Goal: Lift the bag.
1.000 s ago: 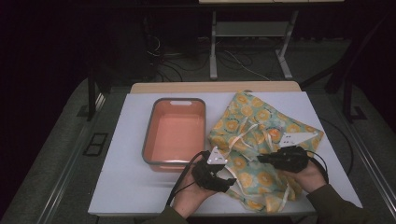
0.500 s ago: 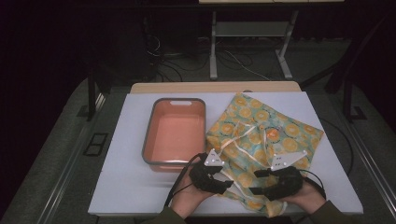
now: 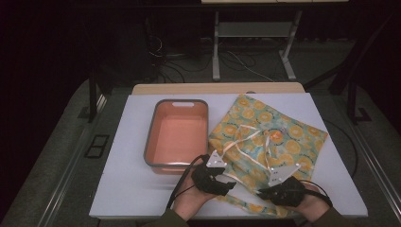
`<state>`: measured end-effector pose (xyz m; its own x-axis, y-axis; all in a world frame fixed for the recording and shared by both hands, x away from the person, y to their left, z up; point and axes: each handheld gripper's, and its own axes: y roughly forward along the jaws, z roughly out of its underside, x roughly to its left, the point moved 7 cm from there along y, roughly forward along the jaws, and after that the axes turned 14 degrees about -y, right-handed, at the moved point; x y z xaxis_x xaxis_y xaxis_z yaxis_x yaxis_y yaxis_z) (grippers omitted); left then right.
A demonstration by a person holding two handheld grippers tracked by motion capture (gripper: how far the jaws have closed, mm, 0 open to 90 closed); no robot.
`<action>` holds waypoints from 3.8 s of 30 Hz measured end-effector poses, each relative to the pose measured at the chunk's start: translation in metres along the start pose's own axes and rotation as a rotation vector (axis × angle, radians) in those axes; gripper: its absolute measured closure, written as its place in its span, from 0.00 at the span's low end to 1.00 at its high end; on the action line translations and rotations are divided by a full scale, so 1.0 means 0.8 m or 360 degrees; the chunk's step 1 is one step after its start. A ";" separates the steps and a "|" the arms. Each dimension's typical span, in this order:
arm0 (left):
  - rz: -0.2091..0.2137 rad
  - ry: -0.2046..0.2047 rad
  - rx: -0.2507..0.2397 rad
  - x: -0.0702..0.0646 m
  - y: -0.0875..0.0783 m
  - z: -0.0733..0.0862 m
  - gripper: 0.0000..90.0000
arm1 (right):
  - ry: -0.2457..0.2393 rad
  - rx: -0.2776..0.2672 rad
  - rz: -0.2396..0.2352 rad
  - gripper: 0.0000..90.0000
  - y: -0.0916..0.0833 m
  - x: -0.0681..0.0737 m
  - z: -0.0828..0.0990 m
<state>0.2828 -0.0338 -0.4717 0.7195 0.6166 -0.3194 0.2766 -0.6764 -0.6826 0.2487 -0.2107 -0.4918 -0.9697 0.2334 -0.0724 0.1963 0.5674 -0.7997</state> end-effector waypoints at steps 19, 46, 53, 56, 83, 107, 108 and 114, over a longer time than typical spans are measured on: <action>-0.0188 0.0116 -0.0009 -0.006 0.031 -0.020 0.46 | 0.0062 -0.0245 0.0149 0.99 -0.053 -0.041 0.005; -0.0101 -0.0082 -0.0291 -0.008 -0.003 -0.084 0.99 | 0.0166 -0.0394 0.0384 0.99 -0.083 -0.106 -0.007; -0.0117 -0.0149 -0.0442 0.017 -0.032 -0.131 0.99 | 0.0185 -0.0476 0.0486 0.99 -0.100 -0.139 -0.024; -0.0150 -0.0178 -0.0507 0.031 -0.046 -0.150 0.99 | 0.0173 -0.0504 0.0526 0.99 -0.105 -0.149 -0.036; -0.0065 -0.0273 -0.0507 0.077 -0.067 -0.154 0.70 | 0.0344 -0.0550 0.0463 0.92 -0.080 -0.184 -0.044; 0.0077 -0.0016 -0.0535 0.095 -0.162 -0.049 0.13 | 0.0415 -0.0690 0.0376 0.14 -0.121 -0.127 -0.006; 0.0076 -0.0019 -0.0540 0.097 -0.164 -0.044 0.11 | 0.0415 -0.0681 0.0379 0.13 -0.121 -0.125 -0.003; 0.0026 0.0034 -0.0554 0.106 -0.175 -0.016 0.00 | 0.0404 -0.0675 0.0387 0.12 -0.114 -0.113 0.010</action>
<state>0.3130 0.1080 -0.3951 0.7376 0.5988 -0.3121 0.4631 -0.7850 -0.4115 0.3175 -0.2896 -0.4168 -0.8339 0.5507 -0.0371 0.5025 0.7297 -0.4638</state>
